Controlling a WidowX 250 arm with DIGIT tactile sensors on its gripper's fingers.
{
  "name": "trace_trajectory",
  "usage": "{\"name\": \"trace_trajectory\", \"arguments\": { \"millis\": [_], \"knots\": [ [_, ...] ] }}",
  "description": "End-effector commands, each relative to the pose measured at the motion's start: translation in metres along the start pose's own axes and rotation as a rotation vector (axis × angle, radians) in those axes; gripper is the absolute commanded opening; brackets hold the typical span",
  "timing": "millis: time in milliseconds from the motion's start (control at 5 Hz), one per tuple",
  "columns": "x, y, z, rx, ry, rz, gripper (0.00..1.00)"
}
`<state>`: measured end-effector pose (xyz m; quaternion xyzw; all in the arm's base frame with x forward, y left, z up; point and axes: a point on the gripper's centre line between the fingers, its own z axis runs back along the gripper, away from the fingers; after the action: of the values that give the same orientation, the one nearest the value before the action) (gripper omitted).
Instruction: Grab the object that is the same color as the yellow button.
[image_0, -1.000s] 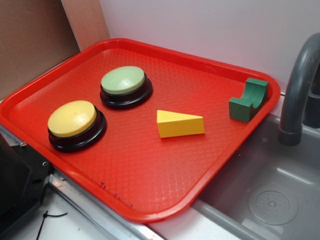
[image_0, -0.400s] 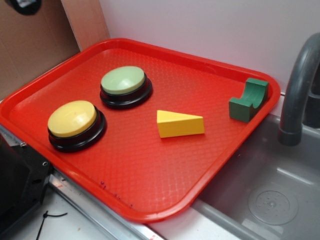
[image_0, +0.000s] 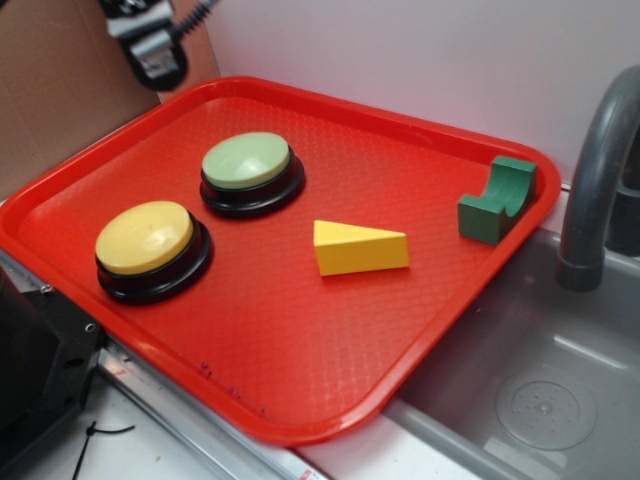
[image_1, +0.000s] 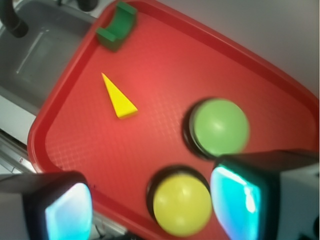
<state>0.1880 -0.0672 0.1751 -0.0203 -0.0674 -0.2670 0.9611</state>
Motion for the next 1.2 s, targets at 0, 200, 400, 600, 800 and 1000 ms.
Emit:
{"name": "trace_trajectory", "arguments": {
  "millis": [0, 200, 400, 600, 800, 1000],
  "knots": [
    [0.038, -0.011, -0.050, -0.049, -0.022, -0.140, 1.00],
    [0.046, -0.018, -0.076, -0.054, -0.034, -0.181, 1.00],
    [0.046, -0.024, -0.099, -0.075, -0.025, -0.203, 1.00],
    [0.047, -0.026, -0.119, -0.056, 0.016, -0.172, 1.00],
    [0.047, -0.022, -0.133, -0.068, 0.044, -0.173, 1.00],
    [0.049, -0.021, -0.146, -0.060, 0.074, -0.184, 1.00]
  ]
}}
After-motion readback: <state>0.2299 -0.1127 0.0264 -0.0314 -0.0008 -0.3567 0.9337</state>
